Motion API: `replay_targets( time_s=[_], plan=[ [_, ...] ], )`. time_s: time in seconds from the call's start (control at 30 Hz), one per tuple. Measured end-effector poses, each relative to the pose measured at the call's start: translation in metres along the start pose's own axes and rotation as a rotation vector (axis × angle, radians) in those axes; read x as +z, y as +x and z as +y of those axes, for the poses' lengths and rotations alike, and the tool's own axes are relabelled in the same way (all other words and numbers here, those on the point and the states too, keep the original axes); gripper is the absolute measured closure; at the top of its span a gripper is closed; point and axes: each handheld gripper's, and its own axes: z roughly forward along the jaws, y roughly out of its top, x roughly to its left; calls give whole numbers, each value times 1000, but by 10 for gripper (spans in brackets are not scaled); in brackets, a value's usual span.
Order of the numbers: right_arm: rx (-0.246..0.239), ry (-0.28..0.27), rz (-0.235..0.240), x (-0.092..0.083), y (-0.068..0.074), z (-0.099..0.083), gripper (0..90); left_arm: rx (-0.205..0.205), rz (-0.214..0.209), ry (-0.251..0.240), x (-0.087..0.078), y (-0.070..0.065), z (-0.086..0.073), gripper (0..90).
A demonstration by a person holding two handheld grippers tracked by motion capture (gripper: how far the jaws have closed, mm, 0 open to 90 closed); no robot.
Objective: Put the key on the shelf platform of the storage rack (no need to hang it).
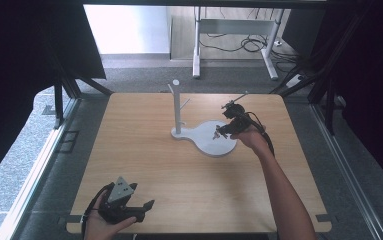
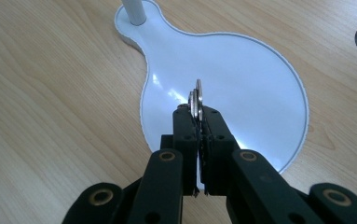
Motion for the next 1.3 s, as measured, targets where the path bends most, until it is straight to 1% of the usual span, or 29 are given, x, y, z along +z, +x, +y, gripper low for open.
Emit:
replay_targets(
  time_s=[0.17, 0.23, 0.37, 0.57, 0.63, 0.77, 0.9, 1.1, 1.23, 1.3],
  plan=[
    [4, -2, -2, 5, -2, 2, 858, 0, -2, 1, 1, 0, 0, 225],
    [5, 5, -9, 10, -2, 4, 859, 4, -3, 3, 1, 0, 0, 225],
    [9, 11, -7, 18, -2, 5, 859, 5, -3, 4, 1, -1, 0, 225],
    [8, 21, -14, 27, -4, 6, 859, 0, -2, 0, 1, 0, 0, 225],
    [11, 27, -12, 31, -4, 5, 859, -3, 0, -2, 0, 1, -1, 225],
    [15, 23, -8, 35, -5, 4, 858, -2, 1, 0, 0, 2, -1, 225],
    [12, 47, -12, 43, -5, 1, 858, -1, 1, 0, -1, 2, -1, 225],
    [18, 57, -12, 49, -8, -3, 856, -1, 1, 2, 0, 2, -1, 225],
    [30, 68, -13, 53, -10, -6, 854, -2, 2, 4, 0, 3, -1, 225],
    [28, 67, -13, 54, -11, -7, 854, -3, 2, 2, 0, 3, -1, 225]
  ],
)
